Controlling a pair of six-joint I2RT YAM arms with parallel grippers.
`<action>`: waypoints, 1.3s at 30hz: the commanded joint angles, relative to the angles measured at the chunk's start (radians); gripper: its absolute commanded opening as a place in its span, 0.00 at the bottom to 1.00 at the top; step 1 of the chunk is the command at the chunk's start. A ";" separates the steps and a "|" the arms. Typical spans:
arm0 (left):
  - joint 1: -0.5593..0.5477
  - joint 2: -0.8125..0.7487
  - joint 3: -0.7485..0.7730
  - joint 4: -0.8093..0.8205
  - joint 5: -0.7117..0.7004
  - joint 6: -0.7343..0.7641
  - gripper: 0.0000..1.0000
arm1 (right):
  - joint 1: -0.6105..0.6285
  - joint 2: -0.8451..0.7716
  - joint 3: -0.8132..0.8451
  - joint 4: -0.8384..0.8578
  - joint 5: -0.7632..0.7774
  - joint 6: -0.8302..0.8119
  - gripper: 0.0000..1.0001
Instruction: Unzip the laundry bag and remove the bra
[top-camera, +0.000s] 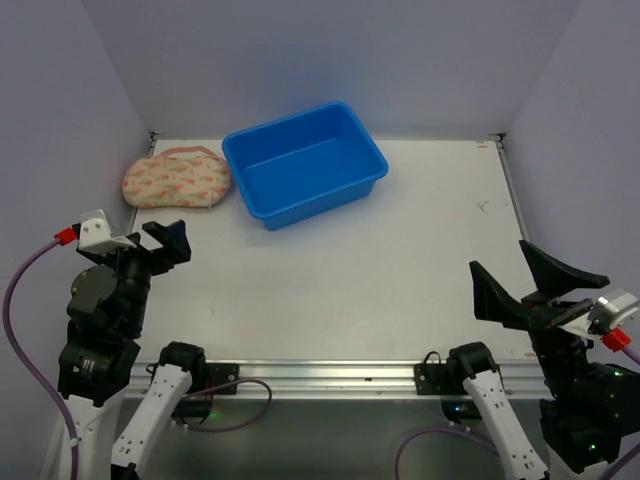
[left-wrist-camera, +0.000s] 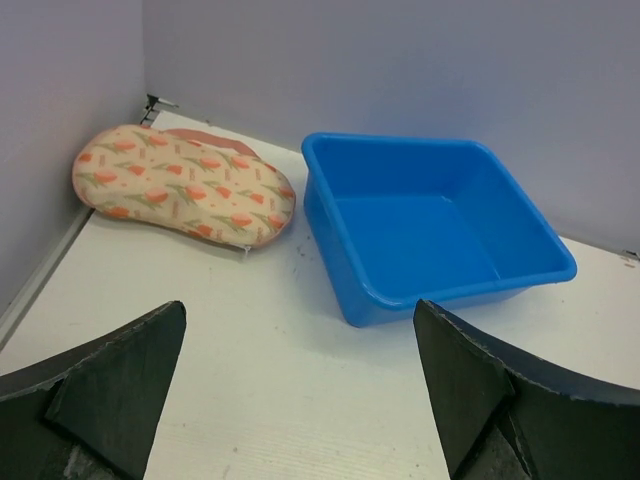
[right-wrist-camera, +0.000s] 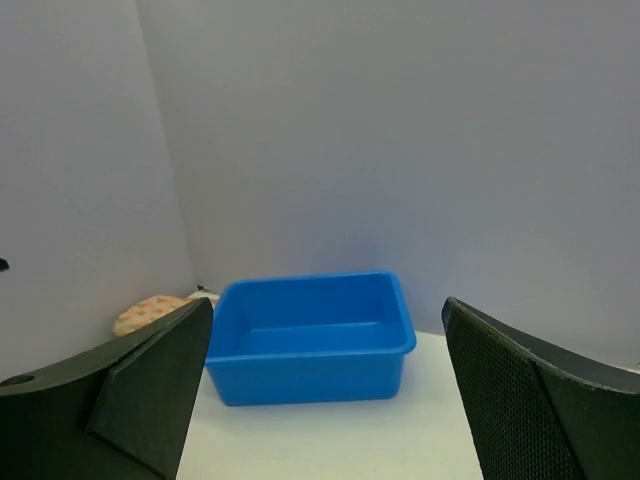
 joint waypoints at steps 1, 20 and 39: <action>-0.008 0.032 -0.018 0.048 0.017 -0.037 1.00 | 0.001 0.019 -0.004 0.018 -0.006 0.017 0.99; 0.148 0.627 -0.143 0.509 0.172 -0.403 1.00 | 0.001 0.112 -0.122 -0.020 -0.193 0.141 0.99; 0.394 1.330 -0.161 1.147 0.244 -0.640 1.00 | 0.001 0.104 -0.208 0.016 -0.299 0.121 0.99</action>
